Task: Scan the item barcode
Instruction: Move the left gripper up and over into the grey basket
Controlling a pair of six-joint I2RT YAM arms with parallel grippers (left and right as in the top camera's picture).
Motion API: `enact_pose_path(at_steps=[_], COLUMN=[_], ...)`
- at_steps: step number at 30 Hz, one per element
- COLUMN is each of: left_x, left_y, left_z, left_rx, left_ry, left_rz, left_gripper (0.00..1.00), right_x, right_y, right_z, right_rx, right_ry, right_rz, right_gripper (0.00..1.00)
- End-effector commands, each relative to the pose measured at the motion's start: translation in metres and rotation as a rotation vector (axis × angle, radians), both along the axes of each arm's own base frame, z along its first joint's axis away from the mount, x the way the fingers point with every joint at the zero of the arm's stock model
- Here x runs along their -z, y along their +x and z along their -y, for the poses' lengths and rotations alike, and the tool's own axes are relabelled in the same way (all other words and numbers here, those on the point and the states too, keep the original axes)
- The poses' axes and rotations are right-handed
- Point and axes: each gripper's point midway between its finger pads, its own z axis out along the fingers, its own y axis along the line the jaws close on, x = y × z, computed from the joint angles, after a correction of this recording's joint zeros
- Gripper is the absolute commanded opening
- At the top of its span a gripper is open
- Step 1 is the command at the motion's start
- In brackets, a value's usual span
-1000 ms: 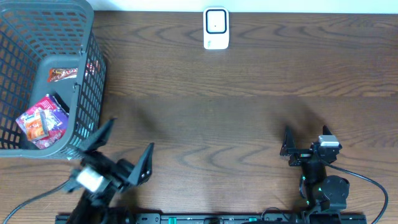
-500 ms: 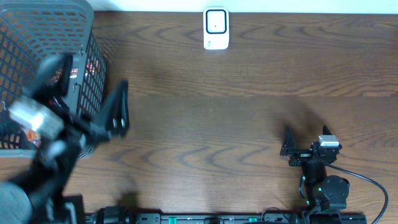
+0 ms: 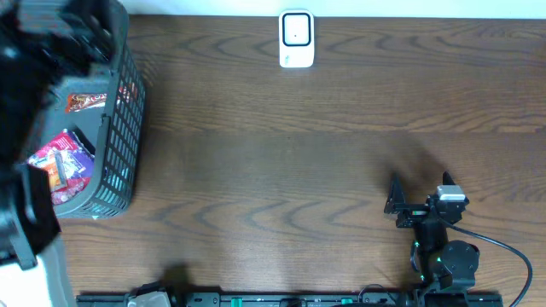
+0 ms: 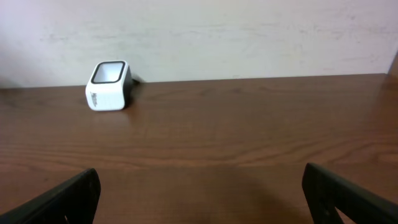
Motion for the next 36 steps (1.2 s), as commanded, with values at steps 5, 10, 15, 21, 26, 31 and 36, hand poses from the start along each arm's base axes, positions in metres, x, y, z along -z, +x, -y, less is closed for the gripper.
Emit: enact_pose_path(at_steps=[5,10,15,21,26,31,36], left_x=[0.011,0.006,0.033,0.079,0.121,0.154,0.204], left_y=[0.010,0.010,0.025,0.043,0.053,0.057,0.060], left_z=[-0.039,-0.061,-0.093,-0.130,-0.157,-0.191,-0.203], left_rx=[-0.111,-0.172,-0.257,-0.407,-0.513,-0.668,-0.703], left_ry=[0.017,0.022,-0.013,-0.028,0.026,0.032,0.026], left_rz=[-0.047,-0.026,-0.120,-0.273,-0.418,-0.525,-0.703], left_gripper=[0.98,0.98,0.98,0.98,0.98,0.98,0.98], right_x=[0.001,0.001,0.001,0.001,0.001,0.001,0.001], right_y=[0.000,0.000,0.000,0.000,0.000,0.000,0.000], right_z=[0.000,0.000,0.000,0.000,0.000,0.000,0.000], right_rx=[0.003,0.003,0.003,0.003,0.003,0.003,0.003], right_ry=[-0.012,-0.012,-0.012,-0.012,-0.012,-0.012,-0.012], right_rz=[0.000,0.000,0.000,0.000,0.000,0.000,0.000], right_gripper=[0.99,0.99,0.99,0.99,0.99,0.99,0.99])
